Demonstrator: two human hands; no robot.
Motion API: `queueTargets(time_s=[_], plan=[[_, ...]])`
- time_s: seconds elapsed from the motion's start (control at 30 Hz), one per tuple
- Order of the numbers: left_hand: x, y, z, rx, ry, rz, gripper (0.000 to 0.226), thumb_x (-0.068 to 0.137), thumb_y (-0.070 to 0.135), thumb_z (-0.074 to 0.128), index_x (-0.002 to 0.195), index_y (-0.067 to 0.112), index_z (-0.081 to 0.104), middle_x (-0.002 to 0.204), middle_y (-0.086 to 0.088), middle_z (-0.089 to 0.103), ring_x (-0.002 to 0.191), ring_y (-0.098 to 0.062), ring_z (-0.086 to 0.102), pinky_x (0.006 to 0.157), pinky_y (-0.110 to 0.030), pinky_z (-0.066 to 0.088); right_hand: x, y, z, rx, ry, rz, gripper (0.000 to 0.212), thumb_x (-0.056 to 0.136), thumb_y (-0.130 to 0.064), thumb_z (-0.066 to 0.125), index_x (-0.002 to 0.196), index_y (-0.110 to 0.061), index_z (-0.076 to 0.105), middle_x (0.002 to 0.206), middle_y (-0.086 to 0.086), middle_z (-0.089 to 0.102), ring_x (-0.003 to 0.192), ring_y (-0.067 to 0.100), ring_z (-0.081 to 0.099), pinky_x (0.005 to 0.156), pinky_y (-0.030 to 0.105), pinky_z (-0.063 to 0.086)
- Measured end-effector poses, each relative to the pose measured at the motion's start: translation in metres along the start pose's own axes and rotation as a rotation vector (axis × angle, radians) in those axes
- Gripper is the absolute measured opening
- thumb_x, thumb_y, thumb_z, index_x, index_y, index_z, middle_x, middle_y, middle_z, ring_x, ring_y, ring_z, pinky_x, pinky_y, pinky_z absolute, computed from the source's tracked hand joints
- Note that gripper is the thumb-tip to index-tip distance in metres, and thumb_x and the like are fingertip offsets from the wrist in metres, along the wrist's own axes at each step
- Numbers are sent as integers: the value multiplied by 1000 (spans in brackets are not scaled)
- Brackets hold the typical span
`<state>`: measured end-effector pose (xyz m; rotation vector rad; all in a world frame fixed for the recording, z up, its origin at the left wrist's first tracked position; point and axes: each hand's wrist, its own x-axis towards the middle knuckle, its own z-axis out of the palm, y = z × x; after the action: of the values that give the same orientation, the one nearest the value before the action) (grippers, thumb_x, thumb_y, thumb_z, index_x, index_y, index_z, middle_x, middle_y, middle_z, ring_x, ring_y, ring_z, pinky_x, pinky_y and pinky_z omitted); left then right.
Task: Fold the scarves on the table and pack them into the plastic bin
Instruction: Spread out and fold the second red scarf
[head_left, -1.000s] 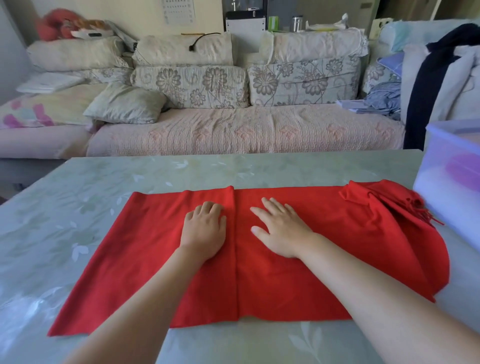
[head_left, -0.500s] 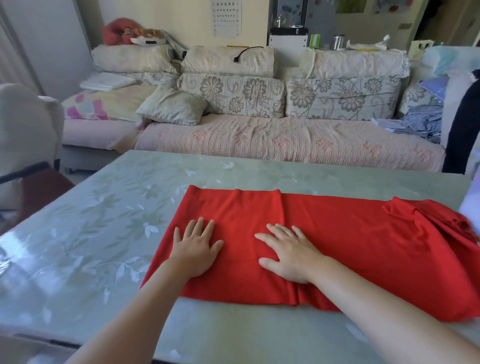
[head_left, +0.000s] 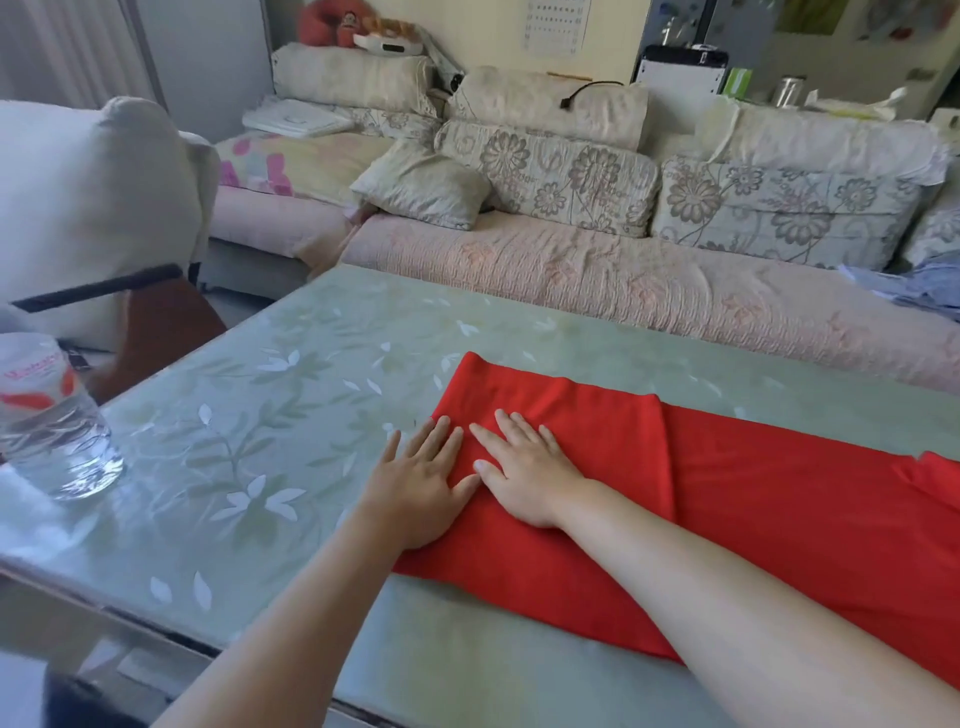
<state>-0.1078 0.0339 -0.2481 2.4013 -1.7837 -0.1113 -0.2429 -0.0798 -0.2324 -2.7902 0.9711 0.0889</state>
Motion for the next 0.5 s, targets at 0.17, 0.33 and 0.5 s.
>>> queueTargets(time_s=[0.17,0.33,0.5], plan=[[2,-45,-14,49,-64,-93,77,95,67,15,157,24,-1,164,8,-5,150,-10,-8,121,-42,-9,31,-28,-3,-60,13,-18,60,100,-57,31,156,-37,22,165,7,16,152,26,12,121,48,12],[4,-43,-22,-1,44,-98,69,97,61,29,153,20,25,158,2,27,145,-21,20,116,-38,19,87,-33,-39,-110,103,-31,35,98,-28,43,131,-31,55,136,4,52,127,27,50,107,42,37],[2,-35,-41,1,109,-239,40,96,44,46,124,16,47,124,-6,51,118,-25,46,95,-36,38,138,-31,-58,-211,96,-137,55,94,-6,39,143,-32,47,143,0,45,126,28,53,102,39,45]])
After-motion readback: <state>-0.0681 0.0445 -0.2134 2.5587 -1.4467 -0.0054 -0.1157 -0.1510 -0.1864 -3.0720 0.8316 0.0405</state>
